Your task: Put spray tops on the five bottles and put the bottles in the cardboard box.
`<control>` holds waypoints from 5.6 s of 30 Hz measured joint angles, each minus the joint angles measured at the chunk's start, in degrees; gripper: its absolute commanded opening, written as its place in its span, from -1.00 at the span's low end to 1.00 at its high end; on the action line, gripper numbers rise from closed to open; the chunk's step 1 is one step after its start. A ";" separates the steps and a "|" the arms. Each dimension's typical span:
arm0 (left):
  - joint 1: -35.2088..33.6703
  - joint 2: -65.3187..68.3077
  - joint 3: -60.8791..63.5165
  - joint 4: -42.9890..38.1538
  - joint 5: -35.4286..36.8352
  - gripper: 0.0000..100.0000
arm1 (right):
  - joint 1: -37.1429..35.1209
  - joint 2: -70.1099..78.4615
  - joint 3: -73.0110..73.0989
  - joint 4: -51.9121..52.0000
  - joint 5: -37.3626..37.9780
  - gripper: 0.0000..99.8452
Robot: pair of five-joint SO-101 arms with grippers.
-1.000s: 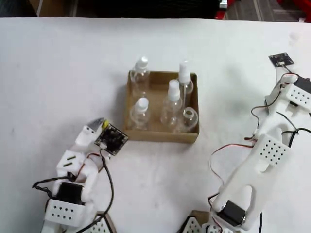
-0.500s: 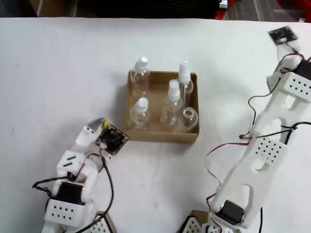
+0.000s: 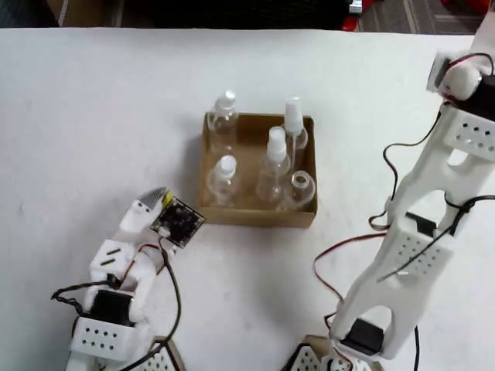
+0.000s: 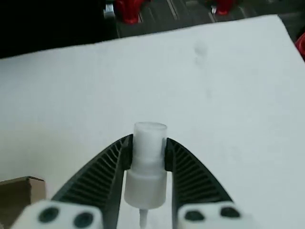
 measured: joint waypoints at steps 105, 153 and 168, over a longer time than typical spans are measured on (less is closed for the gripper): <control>0.00 0.00 0.00 0.00 0.00 -0.95 | -26.55 -111.56 151.12 -92.13 -15.03 -0.97; 0.00 0.00 0.00 0.00 0.00 -0.95 | -28.40 -110.33 178.29 -106.02 -9.58 -0.97; 0.00 0.00 0.00 0.00 0.00 -0.95 | -32.97 -110.33 179.16 -103.03 -9.23 -0.72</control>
